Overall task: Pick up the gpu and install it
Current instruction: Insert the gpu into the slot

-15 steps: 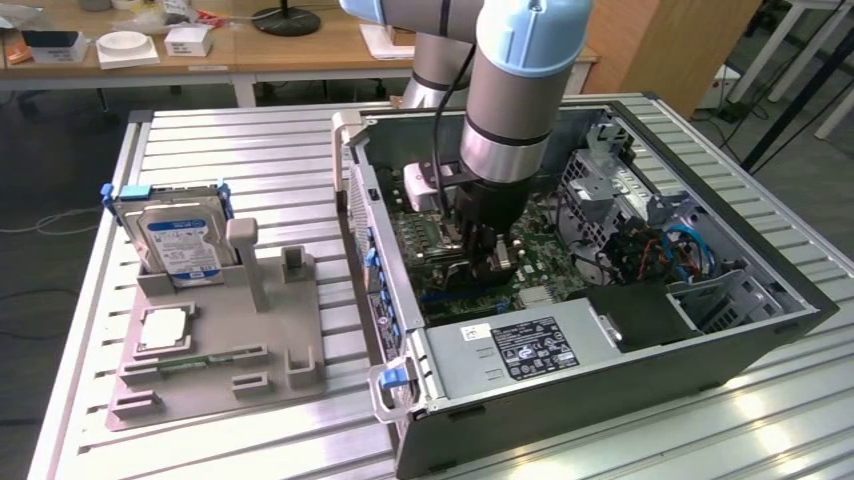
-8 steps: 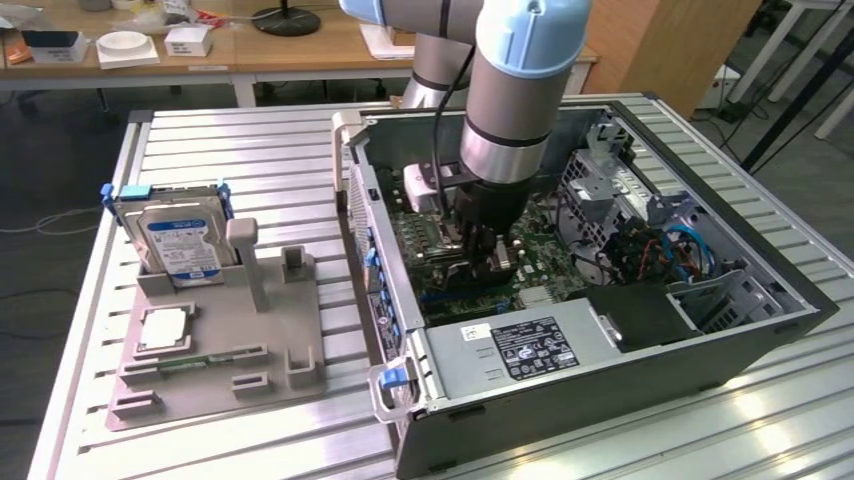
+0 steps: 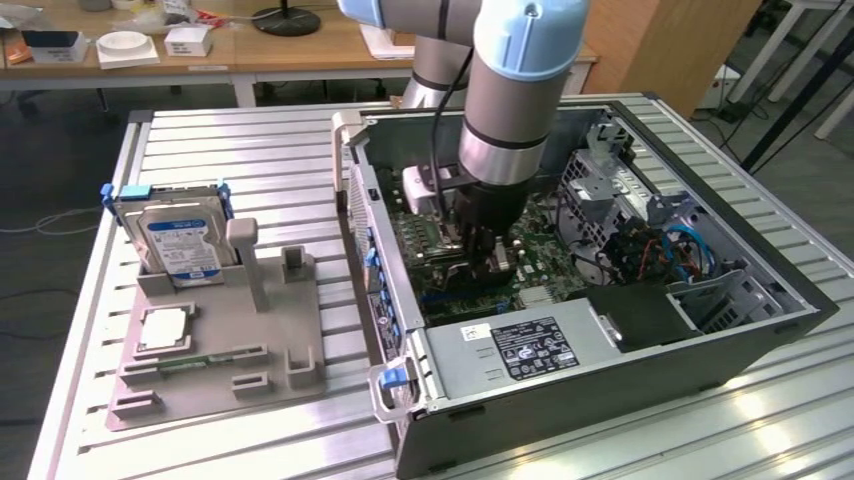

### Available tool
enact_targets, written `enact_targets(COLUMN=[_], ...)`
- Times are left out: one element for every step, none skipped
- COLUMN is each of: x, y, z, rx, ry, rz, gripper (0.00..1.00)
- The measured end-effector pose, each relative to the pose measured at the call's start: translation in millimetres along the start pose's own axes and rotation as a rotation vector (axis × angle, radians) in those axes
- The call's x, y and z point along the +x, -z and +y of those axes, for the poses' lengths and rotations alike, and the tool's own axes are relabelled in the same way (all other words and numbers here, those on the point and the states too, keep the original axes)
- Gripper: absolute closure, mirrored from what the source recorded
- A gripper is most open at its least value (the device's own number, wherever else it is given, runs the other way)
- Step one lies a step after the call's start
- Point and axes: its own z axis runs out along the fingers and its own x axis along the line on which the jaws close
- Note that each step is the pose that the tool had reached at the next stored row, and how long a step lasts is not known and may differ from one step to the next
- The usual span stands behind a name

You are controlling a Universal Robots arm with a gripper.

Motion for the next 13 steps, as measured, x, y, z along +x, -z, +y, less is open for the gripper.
enact_targets(x=[0.0,0.0,0.0,-0.1,-0.1,-0.1,-0.1,0.0,0.0,0.0,0.0,0.0,0.0], y=[-0.2,-0.3,-0.4,-0.5,-0.4,-0.4,-0.5,-0.4,-0.4,-0.3,-0.3,-0.3,-0.3], z=[0.3,0.7,1.0,1.4,1.8,2.4,3.0,3.3,3.3,3.3,3.3,3.4,3.4], rx=[0.0005,0.0008,0.0011,0.0013,0.0014,0.0018,0.0021,0.002,0.0018,0.0017,0.0012,0.0009,0.0009], ry=[0.0,0.0,0.0,0.0,0.0,0.0,0.0,0.0,0.0,0.0,0.0,0.001,0.001], rz=[0.0001,0.0,-0.0001,-0.0003,-0.0004,-0.0003,-0.0004,-0.0003,0.0,0.0002,0.0012,0.0016,0.0018], gripper=[0.74,0.74,0.74,0.74,0.74,0.74,0.74,0.74,0.74,0.74,0.74,0.74,0.74])
